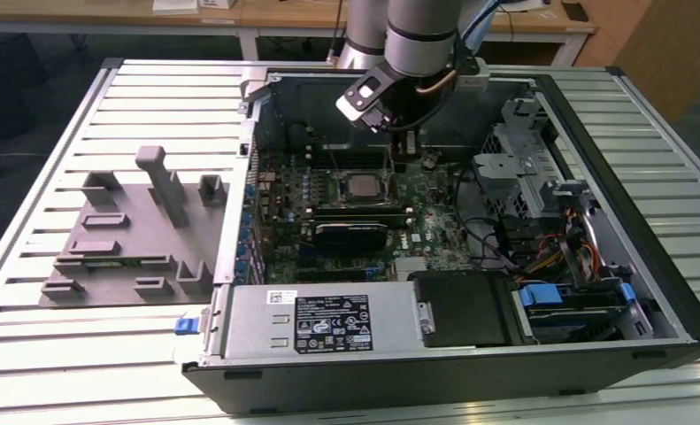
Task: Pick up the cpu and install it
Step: 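Close the cpu cover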
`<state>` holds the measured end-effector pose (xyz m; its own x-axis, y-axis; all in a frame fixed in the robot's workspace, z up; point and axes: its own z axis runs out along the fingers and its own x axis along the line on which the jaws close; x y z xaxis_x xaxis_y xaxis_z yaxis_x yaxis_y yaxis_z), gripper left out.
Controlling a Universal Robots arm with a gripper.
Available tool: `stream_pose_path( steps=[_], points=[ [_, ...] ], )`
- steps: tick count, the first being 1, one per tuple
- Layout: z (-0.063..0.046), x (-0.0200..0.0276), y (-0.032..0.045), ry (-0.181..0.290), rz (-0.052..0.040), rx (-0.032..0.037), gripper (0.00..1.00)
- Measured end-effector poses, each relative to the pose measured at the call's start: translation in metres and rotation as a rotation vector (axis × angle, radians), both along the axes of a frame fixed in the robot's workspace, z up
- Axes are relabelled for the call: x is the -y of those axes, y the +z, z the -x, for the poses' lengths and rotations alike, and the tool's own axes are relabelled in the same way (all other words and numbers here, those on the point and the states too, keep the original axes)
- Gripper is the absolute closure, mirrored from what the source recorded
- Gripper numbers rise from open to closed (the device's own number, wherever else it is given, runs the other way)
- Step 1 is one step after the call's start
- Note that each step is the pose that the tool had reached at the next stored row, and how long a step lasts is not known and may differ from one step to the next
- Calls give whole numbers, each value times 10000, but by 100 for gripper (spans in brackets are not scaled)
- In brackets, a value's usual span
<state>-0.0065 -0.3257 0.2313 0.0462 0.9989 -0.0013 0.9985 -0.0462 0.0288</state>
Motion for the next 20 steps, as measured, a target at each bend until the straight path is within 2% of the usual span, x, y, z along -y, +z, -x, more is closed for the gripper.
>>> stream_pose_path(
  steps=[5,13,20],
  points=[
    [138,-8,0,-16,0,2,89],
    [170,-8,-12,-19,-1,4,89],
    [272,-8,-85,-37,1,4,89]
  ],
)
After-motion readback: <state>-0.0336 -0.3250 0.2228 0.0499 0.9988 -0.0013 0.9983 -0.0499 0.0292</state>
